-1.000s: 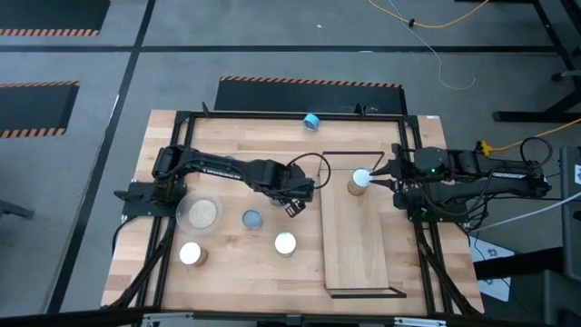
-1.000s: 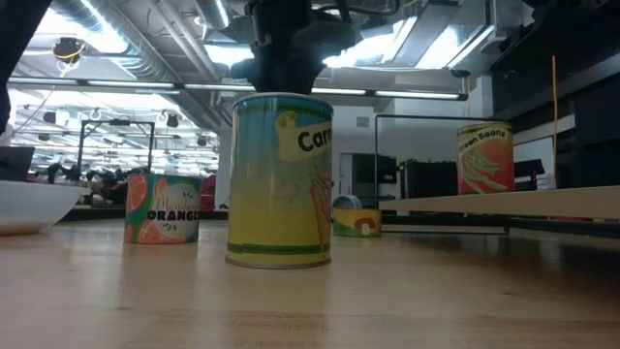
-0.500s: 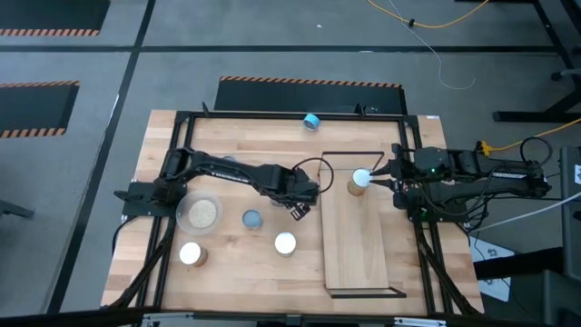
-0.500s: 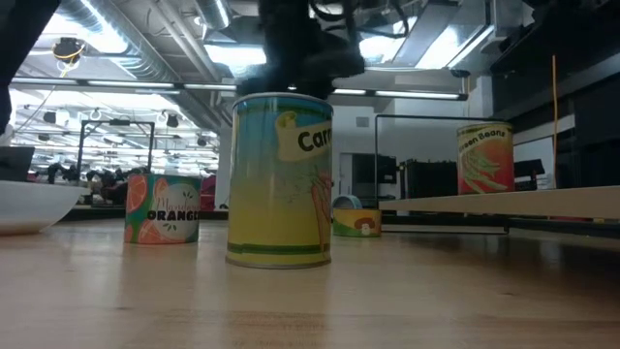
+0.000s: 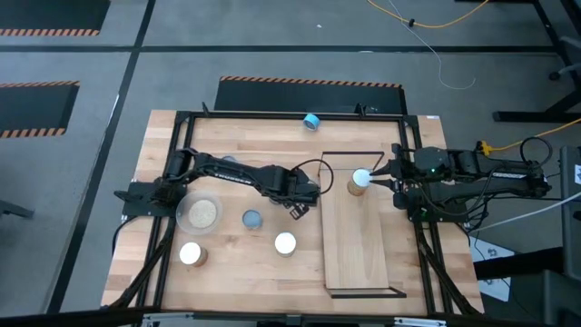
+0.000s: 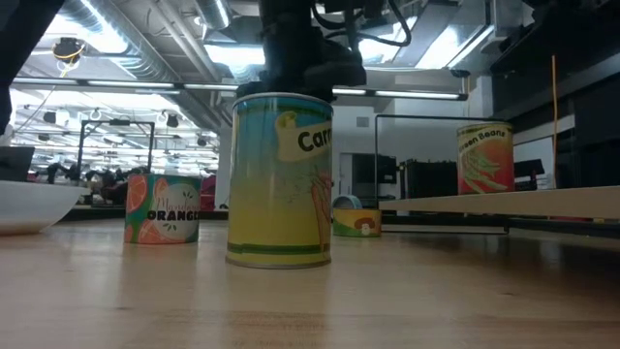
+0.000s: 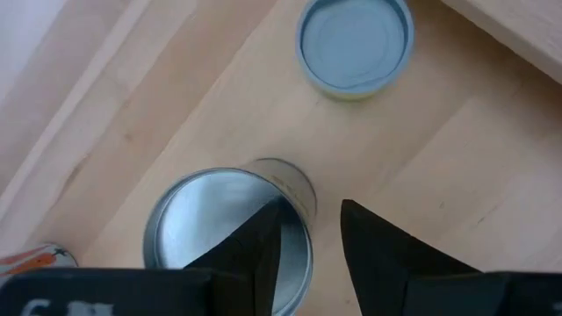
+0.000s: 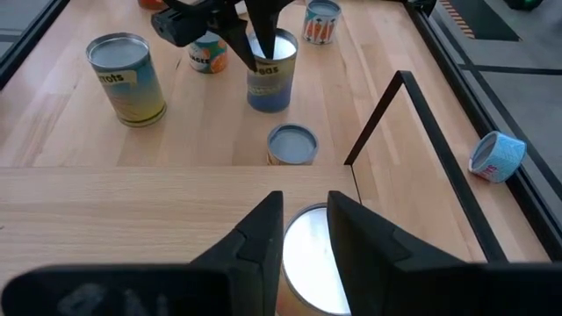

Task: Pick and place cans onto a shelf
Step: Put the dark blue can onto the shelf aligned with the orange can

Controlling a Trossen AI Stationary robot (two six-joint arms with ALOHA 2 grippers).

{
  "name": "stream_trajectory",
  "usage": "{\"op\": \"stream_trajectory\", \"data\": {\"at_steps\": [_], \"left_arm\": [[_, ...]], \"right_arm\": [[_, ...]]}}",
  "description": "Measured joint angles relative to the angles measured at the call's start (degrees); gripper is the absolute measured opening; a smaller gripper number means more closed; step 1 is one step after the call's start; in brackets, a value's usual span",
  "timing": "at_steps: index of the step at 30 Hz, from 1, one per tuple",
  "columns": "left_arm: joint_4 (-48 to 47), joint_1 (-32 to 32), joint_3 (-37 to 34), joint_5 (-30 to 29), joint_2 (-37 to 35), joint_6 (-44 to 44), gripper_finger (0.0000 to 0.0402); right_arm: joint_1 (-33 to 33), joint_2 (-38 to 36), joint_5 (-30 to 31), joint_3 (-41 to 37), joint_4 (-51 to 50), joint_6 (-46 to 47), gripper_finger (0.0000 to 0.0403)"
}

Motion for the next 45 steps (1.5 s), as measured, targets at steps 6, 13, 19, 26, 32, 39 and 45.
{"op": "stream_trajectory", "data": {"at_steps": [6, 13, 19, 26, 32, 39, 45], "left_arm": [[-0.1, 0.0, 0.0, 0.3, 0.0, 0.0, 0.0114], [-0.3, 0.0, 0.0, 0.1, 0.0, 0.0, 0.0088], [-0.3, 0.0, 0.0, -0.2, -0.1, 0.4, 0.0034], [-0.4, 0.0, 0.0, -0.3, -0.1, 3.4, 0.0005], [-0.6, 0.0, 0.9, 0.0, -0.1, 8.5, 0.0002], [-0.6, -0.7, 8.3, -0.1, -0.1, 15.5, 0.0001], [0.3, -1.2, 16.0, 0.4, -0.1, 24.9, 0.0001]], "right_arm": [[0.0, 0.0, 0.0, 0.0, 0.0, 0.0, 0.0097], [0.0, 0.0, 0.0, 0.0, 0.0, 0.0, 0.0097], [0.0, 0.0, 0.0, 0.0, 0.0, 0.0, 0.0097], [0.0, 0.0, 0.0, 0.0, 0.0, 0.0, 0.0097], [0.0, 0.0, 0.0, 0.0, 0.0, 0.0, 0.0097], [0.0, 0.0, 0.0, 0.0, 0.0, 0.0, 0.0097], [0.0, 0.0, 0.0, 0.0, 0.0, 0.0, 0.0097]]}}
